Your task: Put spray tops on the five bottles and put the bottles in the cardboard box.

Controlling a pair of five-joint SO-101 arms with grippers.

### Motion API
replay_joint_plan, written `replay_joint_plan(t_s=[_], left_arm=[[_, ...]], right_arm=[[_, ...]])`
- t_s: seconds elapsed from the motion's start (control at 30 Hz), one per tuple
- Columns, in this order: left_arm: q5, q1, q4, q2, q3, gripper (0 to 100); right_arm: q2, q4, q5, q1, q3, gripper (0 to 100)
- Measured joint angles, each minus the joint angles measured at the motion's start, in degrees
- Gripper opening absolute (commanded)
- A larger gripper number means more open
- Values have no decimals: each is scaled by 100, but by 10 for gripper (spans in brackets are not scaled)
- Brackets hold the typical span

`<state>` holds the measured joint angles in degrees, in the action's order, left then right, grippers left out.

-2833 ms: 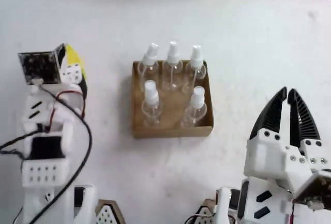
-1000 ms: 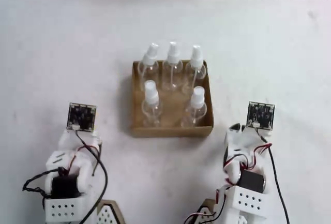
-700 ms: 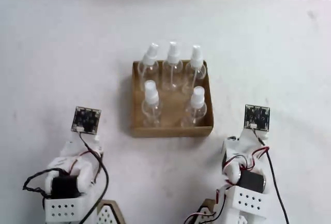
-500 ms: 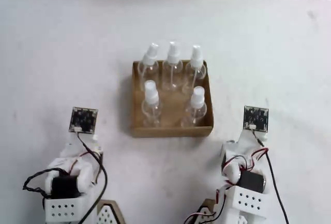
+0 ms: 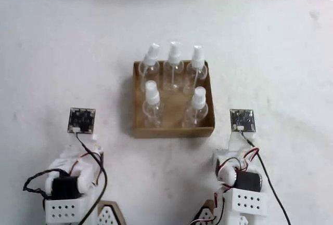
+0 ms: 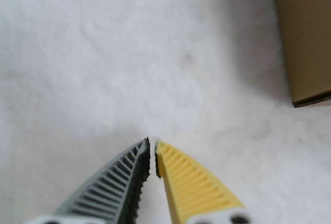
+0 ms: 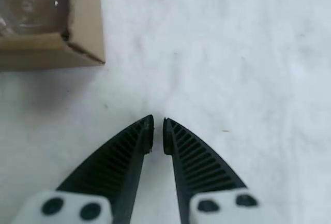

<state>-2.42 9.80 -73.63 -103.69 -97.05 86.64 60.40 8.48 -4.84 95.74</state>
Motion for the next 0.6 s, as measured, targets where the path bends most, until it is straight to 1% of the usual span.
replay_joint_plan(t_s=[0.37, 0.53, 0.6], left_arm=[[26, 0, 0, 0, 0, 24], [26, 0, 0, 0, 0, 24], [26, 0, 0, 0, 0, 24]], right_arm=[[0, 0, 0, -9, 0, 17], [9, 0, 0, -431, 0, 18], [9, 0, 0, -448, 0, 18]])
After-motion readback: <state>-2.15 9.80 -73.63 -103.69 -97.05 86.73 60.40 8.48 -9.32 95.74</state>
